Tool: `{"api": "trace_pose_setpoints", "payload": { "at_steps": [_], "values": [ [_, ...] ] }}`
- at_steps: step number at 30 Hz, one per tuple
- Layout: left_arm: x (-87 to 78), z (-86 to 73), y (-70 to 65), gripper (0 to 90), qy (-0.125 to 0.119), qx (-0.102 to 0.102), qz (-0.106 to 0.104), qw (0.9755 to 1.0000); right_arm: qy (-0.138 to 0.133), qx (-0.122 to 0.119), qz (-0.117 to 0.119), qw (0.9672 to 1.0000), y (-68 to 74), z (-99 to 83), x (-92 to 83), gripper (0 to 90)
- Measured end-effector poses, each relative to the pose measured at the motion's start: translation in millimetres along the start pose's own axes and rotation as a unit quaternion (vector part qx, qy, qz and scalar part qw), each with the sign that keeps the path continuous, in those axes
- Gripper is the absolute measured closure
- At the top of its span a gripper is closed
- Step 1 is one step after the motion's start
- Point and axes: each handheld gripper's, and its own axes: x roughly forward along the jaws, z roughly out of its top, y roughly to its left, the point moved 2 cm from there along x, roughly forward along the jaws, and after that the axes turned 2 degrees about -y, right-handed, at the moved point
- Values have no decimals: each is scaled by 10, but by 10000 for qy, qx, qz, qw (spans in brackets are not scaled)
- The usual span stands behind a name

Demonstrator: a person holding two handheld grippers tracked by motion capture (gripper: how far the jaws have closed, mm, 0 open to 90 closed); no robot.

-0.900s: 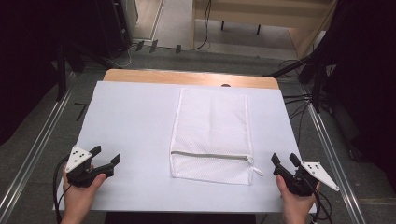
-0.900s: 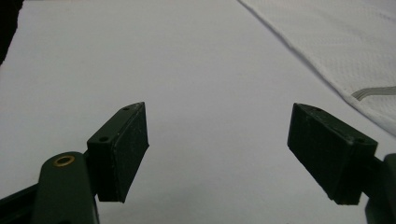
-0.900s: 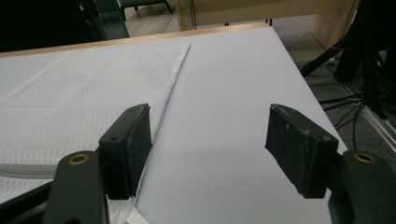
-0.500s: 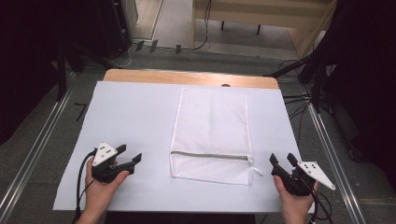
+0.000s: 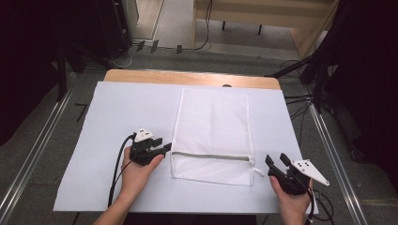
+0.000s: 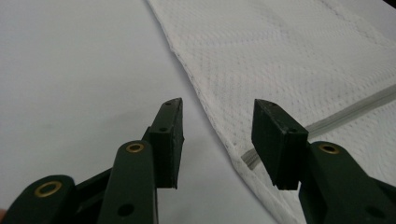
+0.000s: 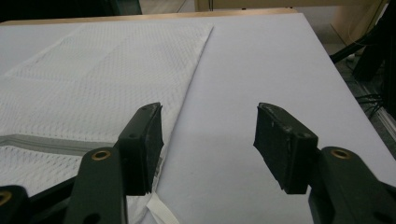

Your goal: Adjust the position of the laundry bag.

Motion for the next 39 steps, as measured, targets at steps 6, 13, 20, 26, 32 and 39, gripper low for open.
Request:
{"api": "trace_pose_setpoints", "payload": {
  "at_steps": [6,13,20,26,32,39],
  "values": [
    [243,33,-56,591,358,-231,-157,9990,61,38,35,10000,-10,-7,11,440],
    [339,30,-172,631,594,160,157,9980,139,51,259,9996,22,-4,31,469],
    [335,-5,-281,761,664,836,428,9934,266,52,408,9988,35,-21,68,469],
    [323,0,-225,900,677,868,159,9938,331,86,413,9986,44,-32,85,469],
    [260,28,-141,900,610,614,-53,9962,337,51,427,9985,33,-35,89,470],
    [56,9,17,900,404,361,-69,9985,343,86,415,9985,37,-33,75,470]
  ]
}}
